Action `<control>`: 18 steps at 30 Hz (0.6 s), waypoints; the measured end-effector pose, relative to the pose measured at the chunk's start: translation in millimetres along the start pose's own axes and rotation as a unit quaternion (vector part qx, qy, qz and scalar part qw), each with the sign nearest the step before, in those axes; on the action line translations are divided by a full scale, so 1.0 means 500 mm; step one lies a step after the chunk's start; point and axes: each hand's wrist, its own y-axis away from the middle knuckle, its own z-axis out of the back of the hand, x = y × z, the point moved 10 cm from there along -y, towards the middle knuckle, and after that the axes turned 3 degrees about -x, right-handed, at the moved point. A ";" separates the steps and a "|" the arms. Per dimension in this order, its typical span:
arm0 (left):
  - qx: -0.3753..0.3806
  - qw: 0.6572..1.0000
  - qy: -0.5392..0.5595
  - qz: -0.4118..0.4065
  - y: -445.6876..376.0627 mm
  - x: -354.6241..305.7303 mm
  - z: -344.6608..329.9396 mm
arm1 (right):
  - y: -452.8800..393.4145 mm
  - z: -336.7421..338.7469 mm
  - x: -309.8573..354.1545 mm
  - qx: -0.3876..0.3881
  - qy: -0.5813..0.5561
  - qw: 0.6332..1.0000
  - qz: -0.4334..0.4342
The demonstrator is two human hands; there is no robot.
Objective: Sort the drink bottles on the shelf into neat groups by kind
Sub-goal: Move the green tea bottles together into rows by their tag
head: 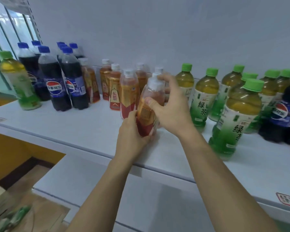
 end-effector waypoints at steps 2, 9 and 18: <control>0.011 1.000 0.017 0.006 -0.009 0.016 -0.003 | -0.007 -0.019 -0.001 0.002 0.018 1.000 0.004; 0.038 0.999 0.007 0.014 -0.016 0.039 -0.011 | -0.008 -0.038 0.002 0.020 0.058 0.998 -0.015; -0.014 0.996 -0.034 -0.077 0.116 -0.053 0.014 | 0.133 0.153 -0.038 0.013 -0.024 0.997 -0.075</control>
